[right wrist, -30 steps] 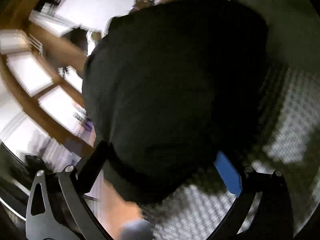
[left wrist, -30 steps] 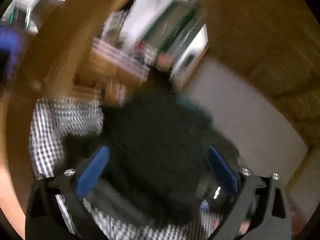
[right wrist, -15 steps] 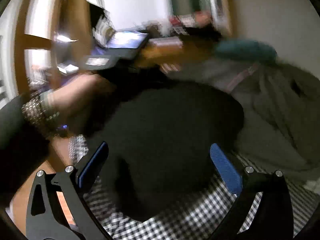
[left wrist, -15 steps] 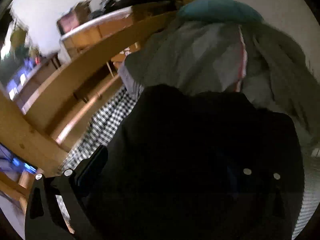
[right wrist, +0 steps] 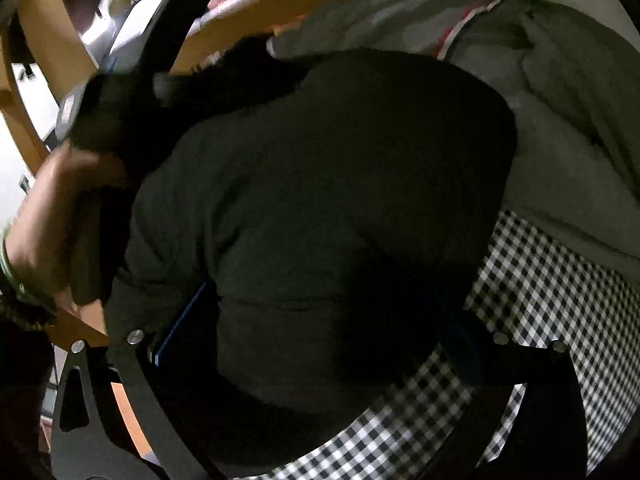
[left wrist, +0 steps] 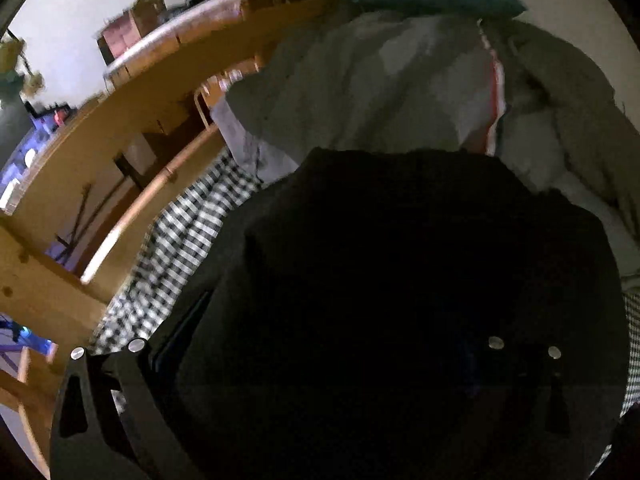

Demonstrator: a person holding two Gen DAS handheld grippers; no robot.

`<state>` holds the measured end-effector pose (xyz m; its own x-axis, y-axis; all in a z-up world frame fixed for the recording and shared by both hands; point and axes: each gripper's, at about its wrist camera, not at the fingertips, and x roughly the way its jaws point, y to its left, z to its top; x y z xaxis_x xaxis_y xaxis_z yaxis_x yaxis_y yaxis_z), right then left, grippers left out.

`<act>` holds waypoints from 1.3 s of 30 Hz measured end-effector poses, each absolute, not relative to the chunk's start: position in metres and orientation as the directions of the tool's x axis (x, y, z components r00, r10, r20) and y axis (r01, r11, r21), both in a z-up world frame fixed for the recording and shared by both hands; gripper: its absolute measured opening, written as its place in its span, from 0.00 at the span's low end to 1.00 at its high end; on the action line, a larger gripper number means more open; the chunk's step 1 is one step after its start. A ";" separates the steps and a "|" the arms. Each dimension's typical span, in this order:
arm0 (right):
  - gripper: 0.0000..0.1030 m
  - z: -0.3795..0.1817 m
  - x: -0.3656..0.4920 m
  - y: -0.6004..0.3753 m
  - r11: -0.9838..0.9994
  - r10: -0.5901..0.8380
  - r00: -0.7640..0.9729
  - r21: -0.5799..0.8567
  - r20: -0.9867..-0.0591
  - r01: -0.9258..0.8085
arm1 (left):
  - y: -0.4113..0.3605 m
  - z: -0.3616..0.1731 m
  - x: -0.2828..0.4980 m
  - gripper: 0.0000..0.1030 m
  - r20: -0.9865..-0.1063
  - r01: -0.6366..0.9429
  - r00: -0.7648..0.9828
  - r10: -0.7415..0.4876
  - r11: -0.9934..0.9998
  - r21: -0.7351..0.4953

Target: Fold large clothes

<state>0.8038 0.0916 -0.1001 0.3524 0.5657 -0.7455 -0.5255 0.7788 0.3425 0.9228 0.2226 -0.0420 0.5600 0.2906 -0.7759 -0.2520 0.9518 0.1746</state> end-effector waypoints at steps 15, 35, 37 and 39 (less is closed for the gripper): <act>0.97 -0.029 0.577 -0.035 0.860 0.499 0.645 0.244 -0.579 -0.448 | 0.062 0.043 0.567 0.95 -0.510 -0.376 0.733 0.450 0.893 0.246; 0.97 -0.043 0.399 -0.089 0.865 0.468 0.541 0.238 -0.698 -0.441 | -0.023 0.035 0.394 0.95 -0.583 -0.324 0.705 0.403 0.915 0.241; 0.97 -0.038 0.393 -0.091 0.863 0.472 0.548 0.236 -0.690 -0.446 | -0.028 0.034 0.389 0.95 -0.583 -0.309 0.707 0.400 0.917 0.253; 0.97 -0.035 0.385 -0.092 0.857 0.478 0.550 0.227 -0.685 -0.463 | -0.030 0.034 0.384 0.95 -0.585 -0.302 0.708 0.397 0.918 0.258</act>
